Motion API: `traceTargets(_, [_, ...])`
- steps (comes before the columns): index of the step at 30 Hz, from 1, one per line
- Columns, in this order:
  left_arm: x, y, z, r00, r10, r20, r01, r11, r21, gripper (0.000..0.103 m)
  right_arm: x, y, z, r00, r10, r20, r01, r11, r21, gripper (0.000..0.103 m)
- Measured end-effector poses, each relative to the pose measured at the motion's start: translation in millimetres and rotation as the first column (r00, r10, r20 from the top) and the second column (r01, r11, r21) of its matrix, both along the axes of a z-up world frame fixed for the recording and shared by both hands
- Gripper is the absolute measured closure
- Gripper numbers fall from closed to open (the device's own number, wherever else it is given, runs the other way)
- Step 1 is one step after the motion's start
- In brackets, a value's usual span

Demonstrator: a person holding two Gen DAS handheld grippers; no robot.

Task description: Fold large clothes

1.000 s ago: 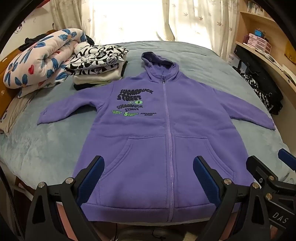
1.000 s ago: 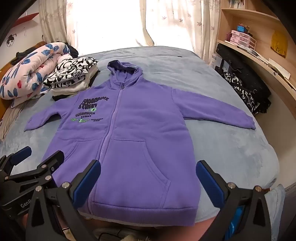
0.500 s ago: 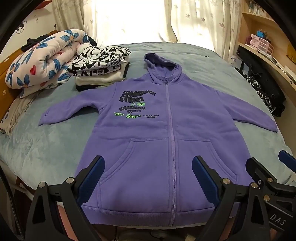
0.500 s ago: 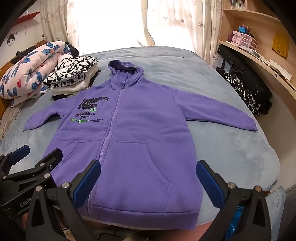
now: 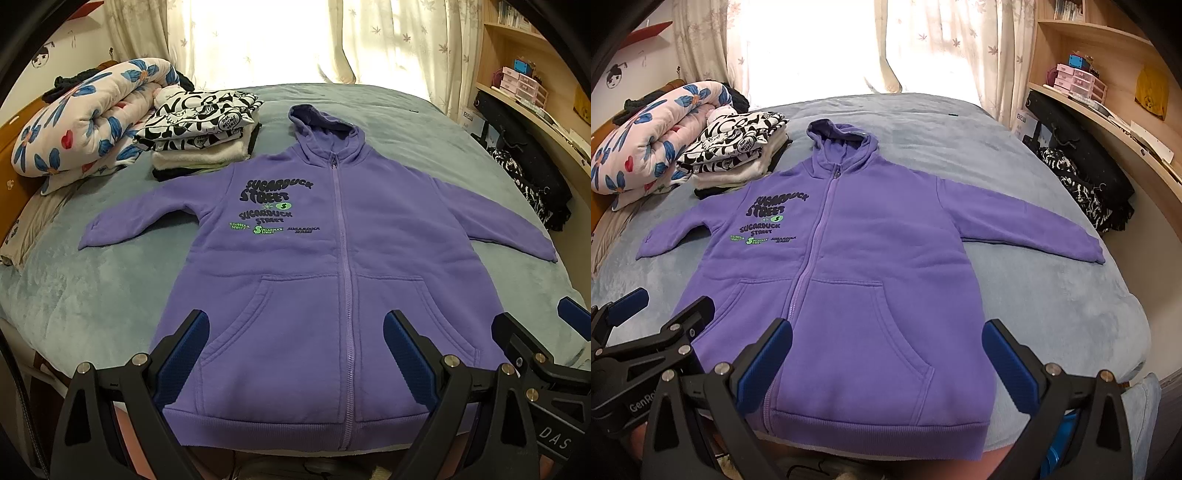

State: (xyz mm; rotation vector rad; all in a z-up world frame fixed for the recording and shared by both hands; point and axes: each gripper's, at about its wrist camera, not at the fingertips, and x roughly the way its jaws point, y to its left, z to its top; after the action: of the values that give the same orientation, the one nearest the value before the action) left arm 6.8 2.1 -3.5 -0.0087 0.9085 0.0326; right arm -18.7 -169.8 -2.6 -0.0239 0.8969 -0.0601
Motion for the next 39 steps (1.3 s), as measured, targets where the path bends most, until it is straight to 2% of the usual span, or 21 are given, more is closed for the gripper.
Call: traceTargets(39, [-9.3, -3.1, 0.7, 1.0, -0.002, -0.015, 0.002, 1.0, 0.018, 0.009, -1.3, 0.1, -1.7, 1.0, 0.006, 0.008, -0.006, 1.0, 0.005, 0.0])
